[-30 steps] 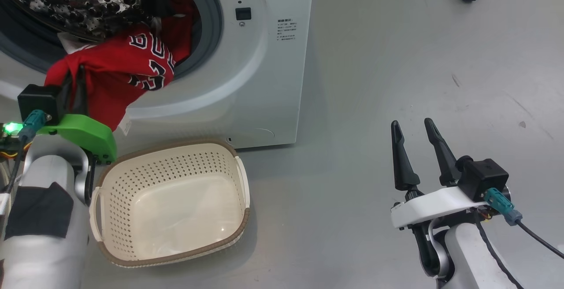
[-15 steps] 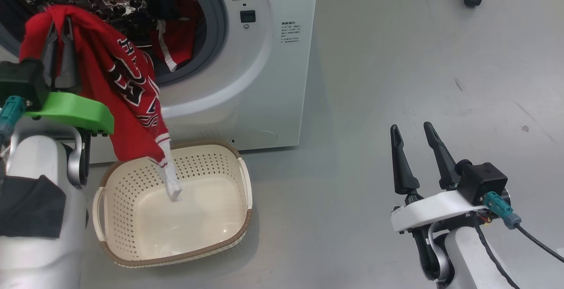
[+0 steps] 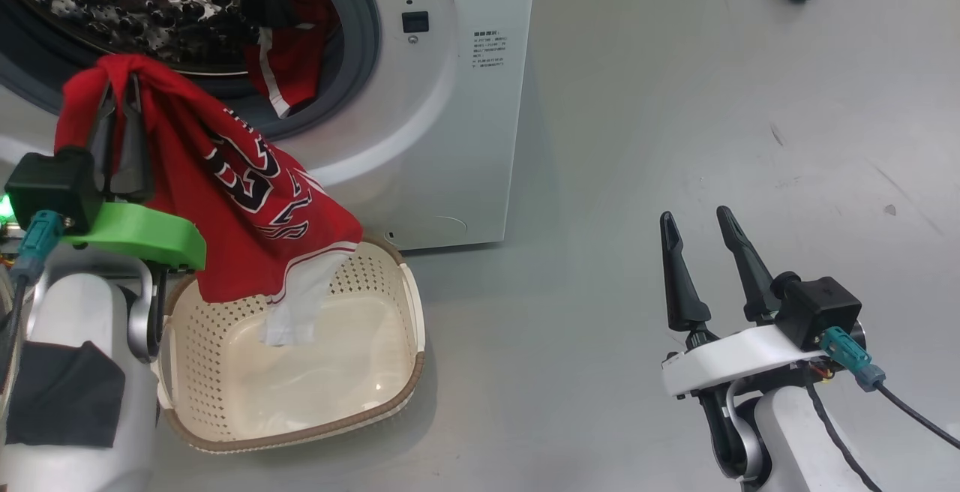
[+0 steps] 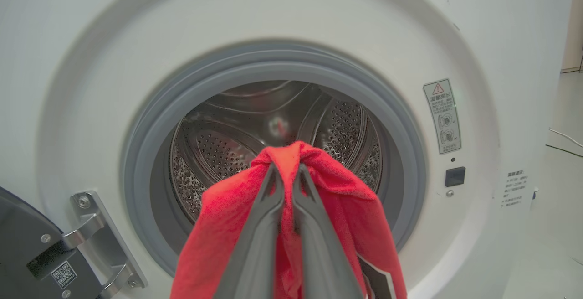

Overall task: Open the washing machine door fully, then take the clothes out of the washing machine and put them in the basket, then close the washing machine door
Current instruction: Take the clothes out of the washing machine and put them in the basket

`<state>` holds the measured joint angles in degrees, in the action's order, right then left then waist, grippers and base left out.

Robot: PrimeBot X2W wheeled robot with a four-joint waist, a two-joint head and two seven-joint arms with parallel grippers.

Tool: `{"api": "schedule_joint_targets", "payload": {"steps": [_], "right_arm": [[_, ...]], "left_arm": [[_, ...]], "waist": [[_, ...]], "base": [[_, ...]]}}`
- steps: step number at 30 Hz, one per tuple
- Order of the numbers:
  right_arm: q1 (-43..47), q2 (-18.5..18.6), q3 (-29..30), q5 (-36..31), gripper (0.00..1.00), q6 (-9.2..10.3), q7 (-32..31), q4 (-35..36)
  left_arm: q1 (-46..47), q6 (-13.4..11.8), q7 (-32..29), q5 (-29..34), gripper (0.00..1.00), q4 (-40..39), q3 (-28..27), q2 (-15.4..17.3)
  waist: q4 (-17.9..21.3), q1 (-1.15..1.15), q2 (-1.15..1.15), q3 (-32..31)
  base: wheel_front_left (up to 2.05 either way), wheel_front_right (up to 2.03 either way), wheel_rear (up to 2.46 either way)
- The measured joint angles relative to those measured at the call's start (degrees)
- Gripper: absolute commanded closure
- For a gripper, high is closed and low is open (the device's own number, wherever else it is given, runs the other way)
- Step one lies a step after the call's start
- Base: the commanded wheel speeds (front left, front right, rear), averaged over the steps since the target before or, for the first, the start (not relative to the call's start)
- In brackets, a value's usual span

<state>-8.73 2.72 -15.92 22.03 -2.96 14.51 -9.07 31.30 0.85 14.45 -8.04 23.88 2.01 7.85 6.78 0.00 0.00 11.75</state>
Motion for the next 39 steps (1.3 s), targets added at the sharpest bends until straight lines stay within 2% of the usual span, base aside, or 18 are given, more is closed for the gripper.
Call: {"api": "schedule_joint_targets", "payload": {"steps": [17, 26, 39], "right_arm": [[-0.24, 0.01, -1.03, 0.0, 0.0, 0.01, 0.0, 2.07], [-1.77, 0.01, -1.75, 0.09, 0.0, 0.08, 0.0, 3.13], [-4.33, 0.01, -2.49, 0.25, 0.0, 0.14, 0.0, 4.27]], "left_arm": [[-3.55, 0.01, -1.58, 0.74, 1.0, 2.9, 1.85, 0.31], [-3.66, 0.01, -4.2, 1.36, 1.0, 6.7, 2.97, 0.44], [-1.58, 0.02, -6.83, 3.2, 1.0, 13.6, 3.7, 2.29]], "waist": [[1.59, 0.0, 0.0, 5.97], [2.88, 0.0, 0.0, 11.0], [6.46, 0.0, 0.0, 18.1]], "base": [[0.0, 0.0, 0.0], [0.0, 0.0, 0.0], [0.0, 0.0, 0.0]]}}
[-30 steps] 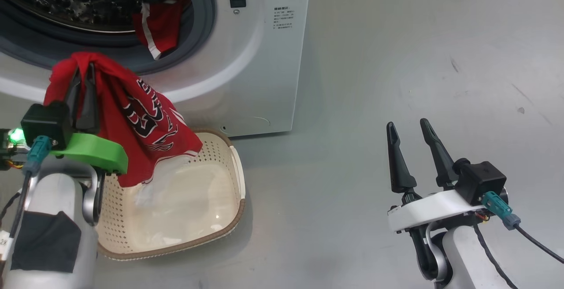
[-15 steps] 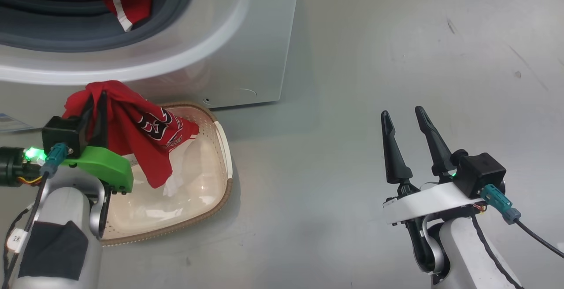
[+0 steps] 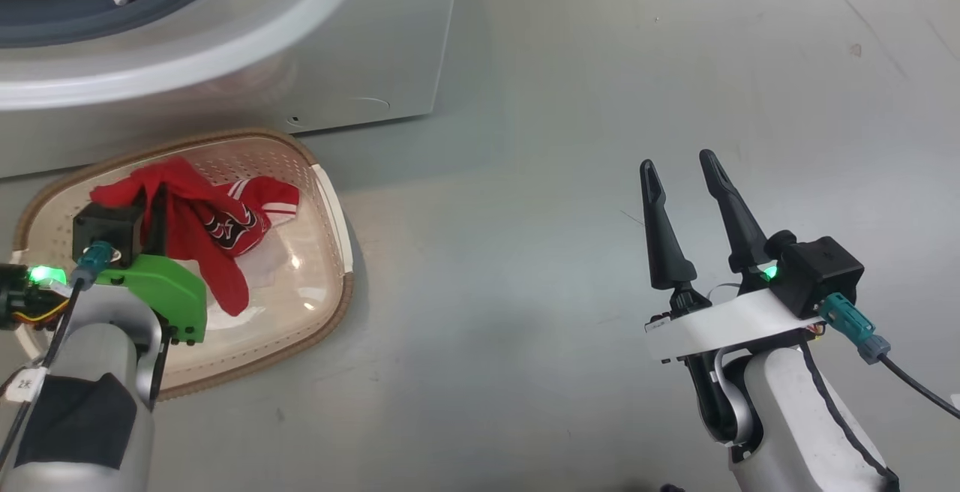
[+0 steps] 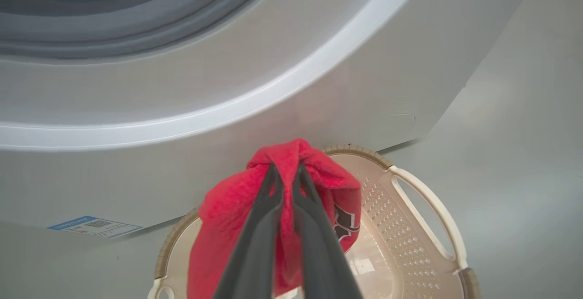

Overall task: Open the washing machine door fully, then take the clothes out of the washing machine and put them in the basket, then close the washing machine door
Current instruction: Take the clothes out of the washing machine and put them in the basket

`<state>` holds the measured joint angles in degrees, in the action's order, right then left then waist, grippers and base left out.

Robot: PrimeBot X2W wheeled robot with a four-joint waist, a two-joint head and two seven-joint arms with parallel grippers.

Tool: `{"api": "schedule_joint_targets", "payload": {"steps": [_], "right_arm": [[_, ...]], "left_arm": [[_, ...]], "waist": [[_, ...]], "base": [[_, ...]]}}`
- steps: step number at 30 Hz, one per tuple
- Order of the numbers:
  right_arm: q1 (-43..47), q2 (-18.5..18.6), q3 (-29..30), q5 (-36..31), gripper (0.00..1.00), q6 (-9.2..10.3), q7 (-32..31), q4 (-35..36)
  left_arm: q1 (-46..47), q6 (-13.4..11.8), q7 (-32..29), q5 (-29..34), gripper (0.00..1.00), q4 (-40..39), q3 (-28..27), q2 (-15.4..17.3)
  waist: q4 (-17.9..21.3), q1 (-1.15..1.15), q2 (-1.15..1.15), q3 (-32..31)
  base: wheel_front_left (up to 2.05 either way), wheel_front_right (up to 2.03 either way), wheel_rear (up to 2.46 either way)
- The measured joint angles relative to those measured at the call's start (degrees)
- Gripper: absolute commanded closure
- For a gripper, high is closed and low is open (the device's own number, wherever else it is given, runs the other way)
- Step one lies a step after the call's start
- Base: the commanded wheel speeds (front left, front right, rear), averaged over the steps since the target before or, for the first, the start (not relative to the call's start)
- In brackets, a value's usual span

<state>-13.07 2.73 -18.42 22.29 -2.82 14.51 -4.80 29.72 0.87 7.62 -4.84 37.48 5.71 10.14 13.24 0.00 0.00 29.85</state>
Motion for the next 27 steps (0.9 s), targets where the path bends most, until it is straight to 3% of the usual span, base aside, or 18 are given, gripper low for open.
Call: {"api": "schedule_joint_targets", "payload": {"steps": [11, 27], "right_arm": [[-0.97, -0.02, 0.35, 0.37, 0.0, 0.96, 0.0, 0.77], [-2.4, -0.04, 0.75, -0.25, 0.0, 1.22, 0.0, 0.97]], "left_arm": [[3.37, -0.33, -1.38, -0.15, 1.0, 6.35, -1.83, 1.04], [4.74, -2.14, -1.49, -2.64, 1.0, 15.03, -4.39, 1.77]], "waist": [[2.41, 0.0, 0.0, 4.53], [1.95, 0.0, 0.0, 6.86]], "base": [[0.0, 0.0, 0.0], [0.0, 0.0, 0.0]]}}
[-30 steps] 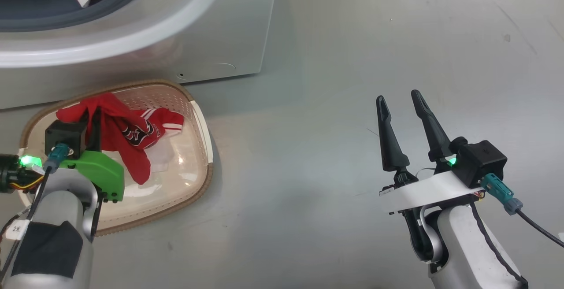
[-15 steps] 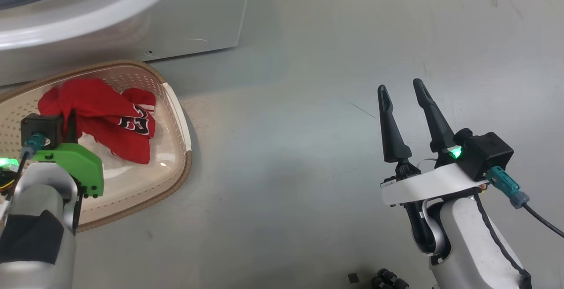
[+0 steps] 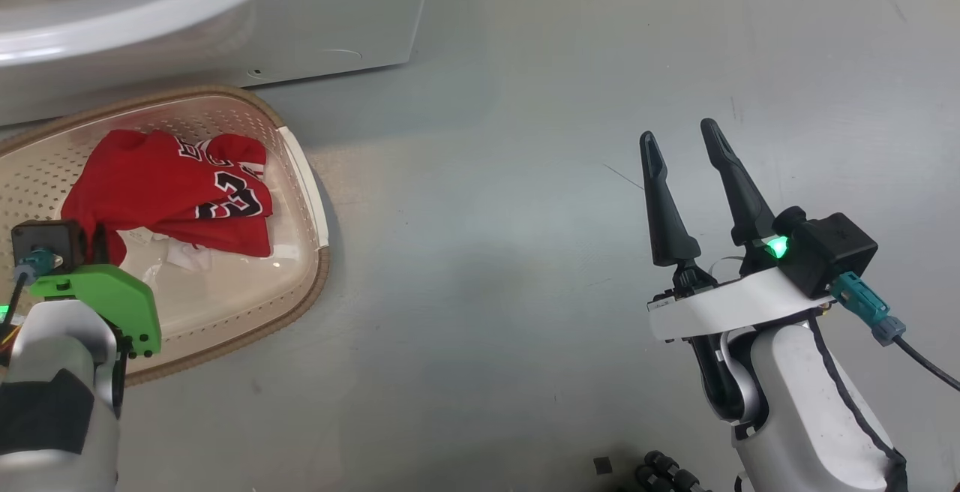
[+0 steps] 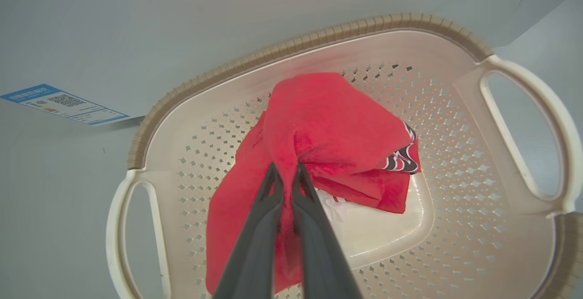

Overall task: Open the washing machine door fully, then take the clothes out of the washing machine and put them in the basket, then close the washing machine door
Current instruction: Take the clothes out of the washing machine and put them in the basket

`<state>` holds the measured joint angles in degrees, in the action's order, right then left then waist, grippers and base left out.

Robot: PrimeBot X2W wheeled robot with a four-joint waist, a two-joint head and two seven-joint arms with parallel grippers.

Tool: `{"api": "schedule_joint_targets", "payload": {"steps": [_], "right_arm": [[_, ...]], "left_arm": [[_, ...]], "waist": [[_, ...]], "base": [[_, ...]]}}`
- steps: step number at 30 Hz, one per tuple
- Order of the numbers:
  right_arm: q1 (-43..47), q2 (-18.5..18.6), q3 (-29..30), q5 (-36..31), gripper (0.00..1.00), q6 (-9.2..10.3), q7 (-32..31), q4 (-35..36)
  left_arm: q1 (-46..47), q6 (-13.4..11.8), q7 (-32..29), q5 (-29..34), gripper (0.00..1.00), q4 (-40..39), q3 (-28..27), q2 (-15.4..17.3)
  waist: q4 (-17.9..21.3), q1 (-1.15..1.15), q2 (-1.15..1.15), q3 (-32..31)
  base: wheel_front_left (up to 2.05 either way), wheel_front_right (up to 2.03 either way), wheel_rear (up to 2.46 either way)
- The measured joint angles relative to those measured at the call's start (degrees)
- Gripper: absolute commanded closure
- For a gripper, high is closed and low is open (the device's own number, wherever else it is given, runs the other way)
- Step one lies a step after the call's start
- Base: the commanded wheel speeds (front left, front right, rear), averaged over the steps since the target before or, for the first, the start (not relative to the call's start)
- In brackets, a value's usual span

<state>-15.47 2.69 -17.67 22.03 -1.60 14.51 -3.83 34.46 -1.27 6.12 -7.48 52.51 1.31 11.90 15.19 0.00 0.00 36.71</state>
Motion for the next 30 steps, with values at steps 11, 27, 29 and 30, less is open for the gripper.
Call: {"api": "schedule_joint_targets", "payload": {"steps": [11, 27, 29, 30], "right_arm": [[-0.65, 0.01, 0.01, -0.48, 0.0, 0.0, 0.0, -0.2], [-1.06, 0.02, 0.63, -0.48, 0.0, -0.02, 0.0, -1.63], [-1.21, 0.02, 0.8, -0.48, 0.0, -0.03, 0.0, -1.91], [-1.28, 0.02, 0.89, -0.48, 0.0, -0.04, 0.0, -2.08]], "left_arm": [[2.71, 0.0, 1.79, 0.0, 1.0, 3.3, 0.35, -0.56], [3.12, 0.11, 5.41, 0.03, 0.0, 8.17, 1.6, -2.31], [3.12, 0.44, 6.06, 0.03, 0.0, 8.31, 1.69, -2.57], [3.11, 0.63, 6.19, 0.02, 0.0, 8.32, 1.75, -2.81]], "waist": [[-0.79, 0.0, 0.0, 0.16], [-1.55, 0.0, 0.0, -3.55], [-1.83, 0.0, 0.0, -4.49], [-1.98, 0.0, 0.0, -4.98]], "base": [[0.0, 0.0, 0.0], [0.0, 0.0, 0.0], [0.0, 0.0, 0.0], [0.0, 0.0, 0.0]]}}
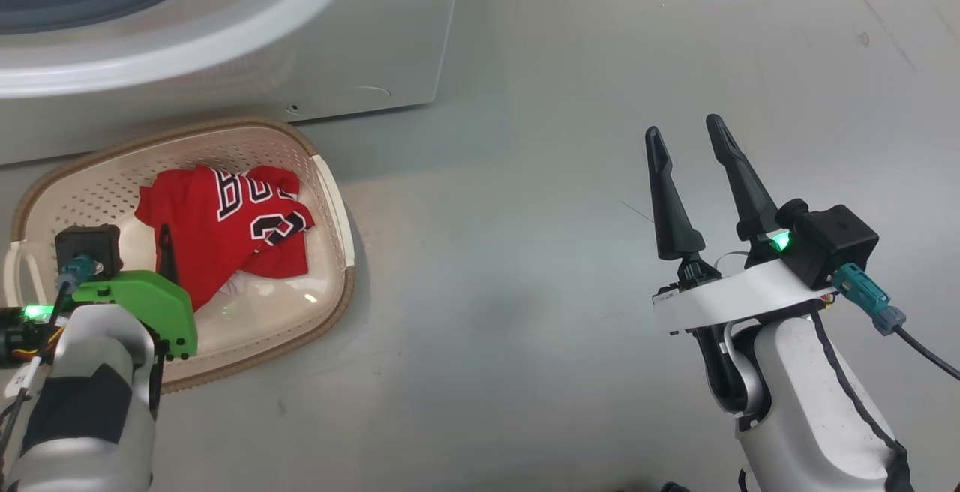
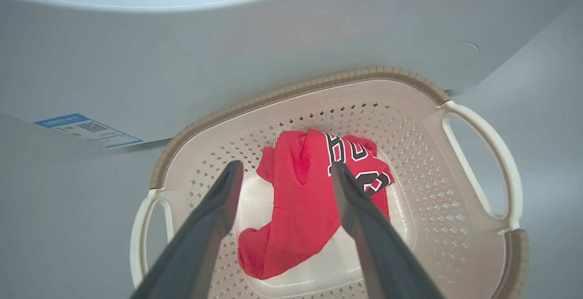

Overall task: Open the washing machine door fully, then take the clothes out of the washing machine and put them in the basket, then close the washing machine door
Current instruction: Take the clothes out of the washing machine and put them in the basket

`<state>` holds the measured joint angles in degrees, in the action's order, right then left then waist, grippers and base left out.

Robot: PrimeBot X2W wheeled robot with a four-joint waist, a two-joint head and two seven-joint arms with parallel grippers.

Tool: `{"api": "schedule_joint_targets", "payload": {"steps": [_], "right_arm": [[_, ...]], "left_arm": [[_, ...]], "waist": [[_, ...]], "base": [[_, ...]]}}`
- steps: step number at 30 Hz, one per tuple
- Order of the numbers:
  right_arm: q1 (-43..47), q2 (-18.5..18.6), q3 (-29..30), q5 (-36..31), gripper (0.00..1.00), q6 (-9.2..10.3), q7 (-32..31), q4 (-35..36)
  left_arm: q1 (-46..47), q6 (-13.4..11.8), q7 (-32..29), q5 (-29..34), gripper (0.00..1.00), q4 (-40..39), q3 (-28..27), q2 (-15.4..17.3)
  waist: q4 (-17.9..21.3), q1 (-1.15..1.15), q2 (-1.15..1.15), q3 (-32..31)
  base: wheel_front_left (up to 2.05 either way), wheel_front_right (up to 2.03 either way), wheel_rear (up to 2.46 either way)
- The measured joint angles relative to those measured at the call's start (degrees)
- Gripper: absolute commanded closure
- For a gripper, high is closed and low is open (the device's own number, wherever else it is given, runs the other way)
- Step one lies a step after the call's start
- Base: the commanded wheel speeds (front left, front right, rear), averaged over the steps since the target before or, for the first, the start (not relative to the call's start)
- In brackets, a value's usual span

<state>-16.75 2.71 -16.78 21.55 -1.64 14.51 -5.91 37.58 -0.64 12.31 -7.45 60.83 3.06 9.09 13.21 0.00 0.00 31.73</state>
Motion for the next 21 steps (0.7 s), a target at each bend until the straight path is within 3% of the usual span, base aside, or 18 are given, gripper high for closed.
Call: {"api": "schedule_joint_targets", "payload": {"steps": [15, 21], "right_arm": [[1.75, 0.04, 2.46, -0.12, 0.0, -0.81, 0.0, -3.03], [3.92, 0.05, 3.64, -0.47, 0.0, -0.82, 0.0, -3.68]], "left_arm": [[-1.62, 3.0, 2.13, 0.09, 0.0, -4.15, 1.93, -3.42], [-3.02, 3.46, 2.13, 0.97, 0.0, -11.54, 2.83, -4.68]], "waist": [[-3.83, 0.0, 0.0, -9.85], [-6.35, 0.0, 0.0, -13.96]], "base": [[0.0, 0.0, 0.0], [0.0, 0.0, 0.0]]}}
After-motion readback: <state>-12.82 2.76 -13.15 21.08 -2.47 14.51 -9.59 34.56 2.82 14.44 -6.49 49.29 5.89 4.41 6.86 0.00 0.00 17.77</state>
